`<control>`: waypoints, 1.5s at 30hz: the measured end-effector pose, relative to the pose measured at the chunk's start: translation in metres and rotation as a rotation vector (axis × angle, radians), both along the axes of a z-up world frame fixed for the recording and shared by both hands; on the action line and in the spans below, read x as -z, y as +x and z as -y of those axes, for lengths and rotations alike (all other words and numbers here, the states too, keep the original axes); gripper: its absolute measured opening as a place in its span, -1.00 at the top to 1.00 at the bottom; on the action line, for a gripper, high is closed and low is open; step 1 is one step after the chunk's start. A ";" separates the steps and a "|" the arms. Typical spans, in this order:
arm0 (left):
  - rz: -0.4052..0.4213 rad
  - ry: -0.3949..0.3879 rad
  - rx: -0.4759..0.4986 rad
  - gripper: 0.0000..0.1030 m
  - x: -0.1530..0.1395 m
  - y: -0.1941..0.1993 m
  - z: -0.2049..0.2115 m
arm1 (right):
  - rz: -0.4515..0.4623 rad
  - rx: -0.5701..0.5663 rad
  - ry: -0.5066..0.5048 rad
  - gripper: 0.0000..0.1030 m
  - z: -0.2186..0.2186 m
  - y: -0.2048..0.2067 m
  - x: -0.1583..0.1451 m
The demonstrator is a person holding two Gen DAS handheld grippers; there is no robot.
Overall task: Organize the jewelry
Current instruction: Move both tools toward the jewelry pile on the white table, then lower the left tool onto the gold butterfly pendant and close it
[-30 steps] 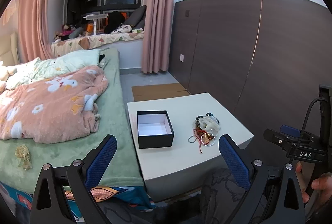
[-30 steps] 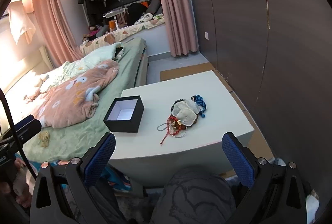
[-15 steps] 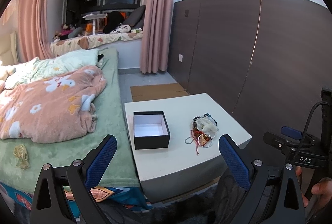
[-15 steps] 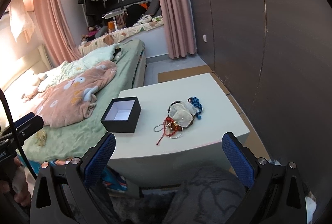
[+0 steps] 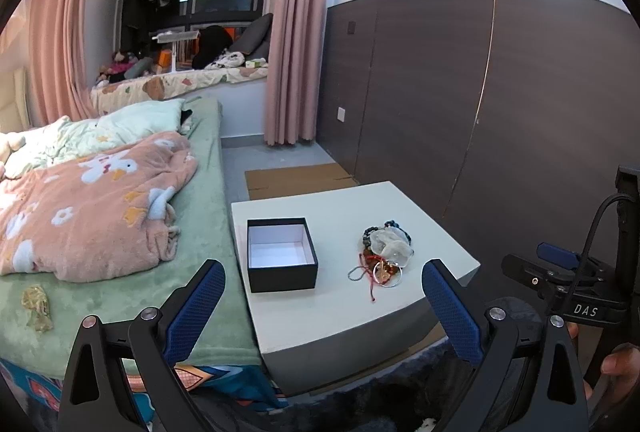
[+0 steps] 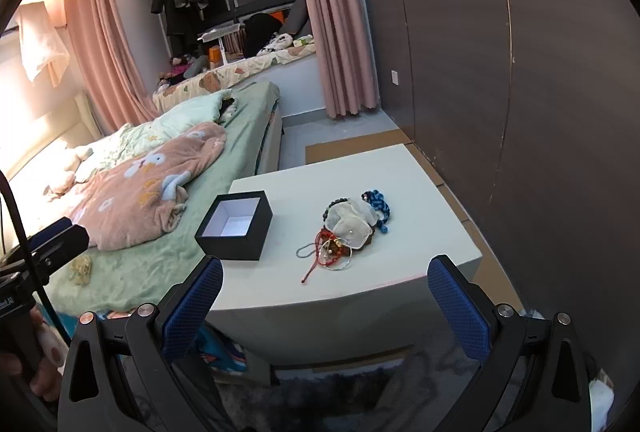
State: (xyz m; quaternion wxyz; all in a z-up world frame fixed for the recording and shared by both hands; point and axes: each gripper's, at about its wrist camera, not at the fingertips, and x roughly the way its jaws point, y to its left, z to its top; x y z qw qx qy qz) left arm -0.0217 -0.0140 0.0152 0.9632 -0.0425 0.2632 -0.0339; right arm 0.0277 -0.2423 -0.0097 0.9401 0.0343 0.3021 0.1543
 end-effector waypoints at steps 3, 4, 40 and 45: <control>0.000 -0.012 0.007 -0.92 0.000 0.002 0.001 | 0.002 -0.007 0.003 -1.00 0.002 -0.002 0.001; 0.000 -0.017 0.007 -0.92 0.001 0.002 0.002 | 0.002 -0.006 -0.002 -1.00 0.002 -0.003 0.001; -0.058 -0.021 0.034 -0.92 0.014 0.034 0.022 | 0.003 0.010 0.047 -1.00 0.027 0.010 0.013; -0.086 -0.028 0.056 -0.92 0.028 0.055 0.028 | -0.036 0.034 0.072 -1.00 0.039 0.025 0.029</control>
